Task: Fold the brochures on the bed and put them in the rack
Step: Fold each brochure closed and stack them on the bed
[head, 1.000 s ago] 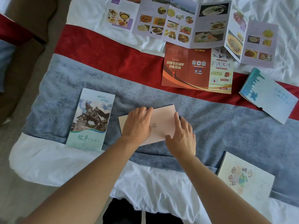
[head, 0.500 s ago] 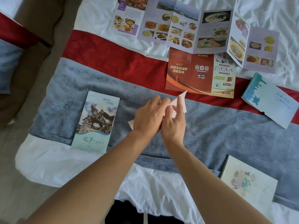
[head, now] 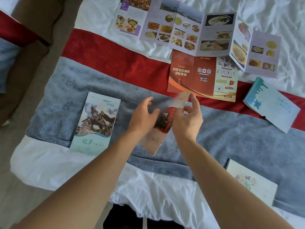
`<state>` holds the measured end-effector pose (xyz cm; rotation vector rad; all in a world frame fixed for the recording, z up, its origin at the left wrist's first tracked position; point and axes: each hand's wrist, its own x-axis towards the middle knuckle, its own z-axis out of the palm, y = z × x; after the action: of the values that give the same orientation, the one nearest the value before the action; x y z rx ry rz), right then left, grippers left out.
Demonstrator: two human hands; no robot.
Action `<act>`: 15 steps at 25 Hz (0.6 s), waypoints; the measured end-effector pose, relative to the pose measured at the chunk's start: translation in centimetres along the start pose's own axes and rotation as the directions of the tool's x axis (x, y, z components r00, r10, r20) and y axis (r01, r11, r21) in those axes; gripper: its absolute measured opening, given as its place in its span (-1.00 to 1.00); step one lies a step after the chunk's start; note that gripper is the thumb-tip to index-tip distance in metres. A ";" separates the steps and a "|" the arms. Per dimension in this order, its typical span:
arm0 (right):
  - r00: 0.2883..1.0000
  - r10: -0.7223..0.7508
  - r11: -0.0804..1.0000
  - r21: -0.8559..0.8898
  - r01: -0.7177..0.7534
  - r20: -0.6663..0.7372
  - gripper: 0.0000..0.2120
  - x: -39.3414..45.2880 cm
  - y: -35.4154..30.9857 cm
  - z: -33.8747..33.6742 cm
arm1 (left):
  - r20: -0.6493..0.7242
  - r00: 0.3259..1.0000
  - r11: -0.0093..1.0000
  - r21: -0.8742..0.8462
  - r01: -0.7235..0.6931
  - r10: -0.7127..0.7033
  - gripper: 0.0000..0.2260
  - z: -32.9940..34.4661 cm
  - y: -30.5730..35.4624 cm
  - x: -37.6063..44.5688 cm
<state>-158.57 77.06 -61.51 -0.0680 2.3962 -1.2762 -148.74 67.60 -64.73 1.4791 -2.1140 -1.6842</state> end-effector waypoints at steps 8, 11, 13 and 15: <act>0.976 -0.144 0.974 -0.148 0.168 0.160 -0.33 -0.6 1.1 0.0 | -0.104 0.990 0.980 0.183 -0.077 0.097 -0.56 -0.8 -2.1 -0.8; 0.896 -0.279 0.860 -0.325 0.393 0.345 -0.21 -1.7 2.3 0.0 | -0.077 0.962 0.887 0.412 -0.207 0.261 -0.52 -1.0 -2.2 -1.6; 0.839 -0.333 0.778 -0.377 0.503 0.431 -0.24 -1.9 2.7 0.0 | -0.063 0.950 0.841 0.486 -0.239 0.307 -0.50 -1.1 -1.9 -2.0; 0.793 -0.366 0.709 -0.406 0.577 0.487 -0.29 -2.0 3.0 -0.2 | -0.051 0.941 0.799 0.545 -0.256 0.336 -0.47 -1.3 -2.0 -2.3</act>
<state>-156.37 79.43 -63.18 -1.0812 2.3749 -0.6213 -145.53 68.34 -64.61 1.2152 -2.6865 -0.8867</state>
